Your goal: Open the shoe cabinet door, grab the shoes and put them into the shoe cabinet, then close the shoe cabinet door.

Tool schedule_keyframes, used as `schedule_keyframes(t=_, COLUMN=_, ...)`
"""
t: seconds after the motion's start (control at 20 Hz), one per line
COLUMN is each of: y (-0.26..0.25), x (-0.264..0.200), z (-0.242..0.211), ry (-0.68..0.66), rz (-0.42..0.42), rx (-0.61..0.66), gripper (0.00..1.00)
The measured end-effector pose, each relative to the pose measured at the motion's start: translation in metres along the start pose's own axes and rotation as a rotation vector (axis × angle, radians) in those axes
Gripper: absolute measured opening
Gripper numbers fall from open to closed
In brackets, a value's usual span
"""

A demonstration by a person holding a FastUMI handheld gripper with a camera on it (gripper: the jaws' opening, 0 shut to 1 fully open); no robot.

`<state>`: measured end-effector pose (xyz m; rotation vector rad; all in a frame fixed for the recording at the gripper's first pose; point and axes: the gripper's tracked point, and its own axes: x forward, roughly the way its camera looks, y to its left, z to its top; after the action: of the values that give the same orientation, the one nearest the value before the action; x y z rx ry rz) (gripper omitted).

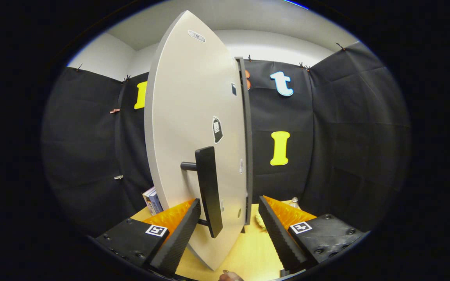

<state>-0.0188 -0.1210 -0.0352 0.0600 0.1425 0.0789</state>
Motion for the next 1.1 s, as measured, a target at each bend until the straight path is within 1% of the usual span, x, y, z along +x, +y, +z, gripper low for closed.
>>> schedule_keyframes(t=0.3, y=0.062, x=0.035, z=-0.008, ry=0.005, rz=0.02, rx=0.013, gripper=0.98)
schedule_keyframes(t=0.45, y=0.103, x=0.052, z=-0.016, ry=0.013, rz=0.073, rx=0.011, gripper=0.98)
schedule_keyframes(t=0.6, y=0.13, x=0.065, z=-0.018, ry=0.003, rz=0.1, rx=0.011, gripper=0.98)
schedule_keyframes(t=0.85, y=0.159, x=0.082, z=-0.019, ry=0.004, rz=0.117, rx=0.021, gripper=0.98)
schedule_keyframes(t=1.1, y=0.168, x=0.088, z=-0.02, ry=0.003, rz=0.104, rx=0.007, gripper=0.98)
